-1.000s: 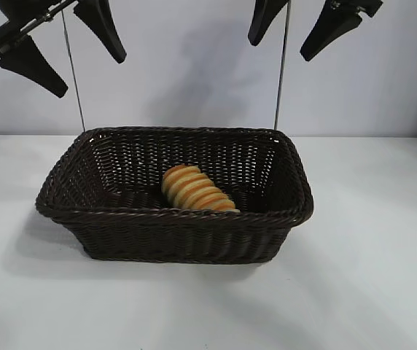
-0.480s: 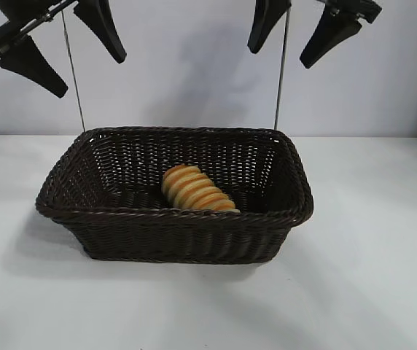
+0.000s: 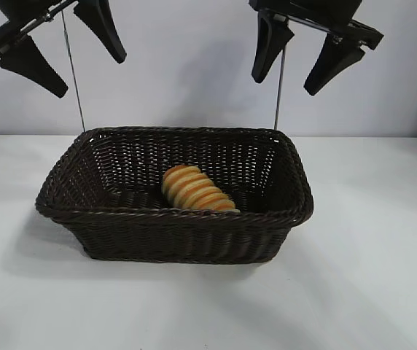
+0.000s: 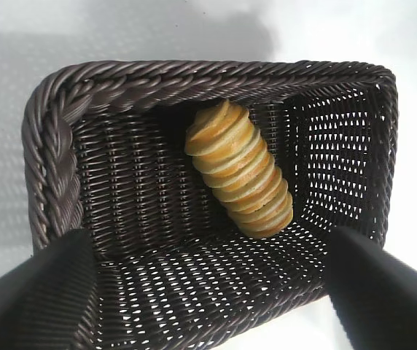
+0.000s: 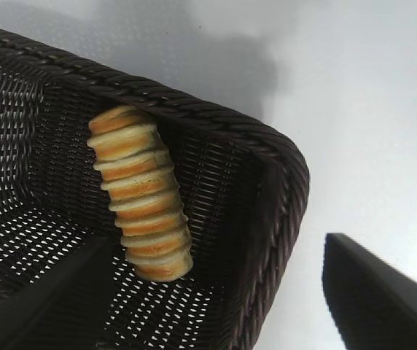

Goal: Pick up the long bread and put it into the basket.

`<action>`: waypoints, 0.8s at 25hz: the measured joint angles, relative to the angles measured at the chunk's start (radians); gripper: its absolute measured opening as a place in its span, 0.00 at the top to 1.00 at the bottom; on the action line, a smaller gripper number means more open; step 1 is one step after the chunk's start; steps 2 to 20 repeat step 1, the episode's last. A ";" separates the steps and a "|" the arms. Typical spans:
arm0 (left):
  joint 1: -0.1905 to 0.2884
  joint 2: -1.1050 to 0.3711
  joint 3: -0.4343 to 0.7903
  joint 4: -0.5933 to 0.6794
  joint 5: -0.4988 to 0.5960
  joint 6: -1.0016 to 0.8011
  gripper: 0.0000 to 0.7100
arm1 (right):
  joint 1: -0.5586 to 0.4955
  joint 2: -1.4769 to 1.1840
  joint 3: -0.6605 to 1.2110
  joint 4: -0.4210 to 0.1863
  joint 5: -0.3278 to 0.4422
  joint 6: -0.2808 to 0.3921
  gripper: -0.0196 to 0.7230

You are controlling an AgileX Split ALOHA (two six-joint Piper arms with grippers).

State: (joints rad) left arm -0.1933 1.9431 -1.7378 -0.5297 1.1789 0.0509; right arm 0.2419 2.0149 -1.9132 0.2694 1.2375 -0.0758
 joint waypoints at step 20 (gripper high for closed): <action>0.000 0.000 0.000 0.000 0.000 0.000 0.12 | 0.000 0.000 0.000 0.000 0.000 0.000 0.21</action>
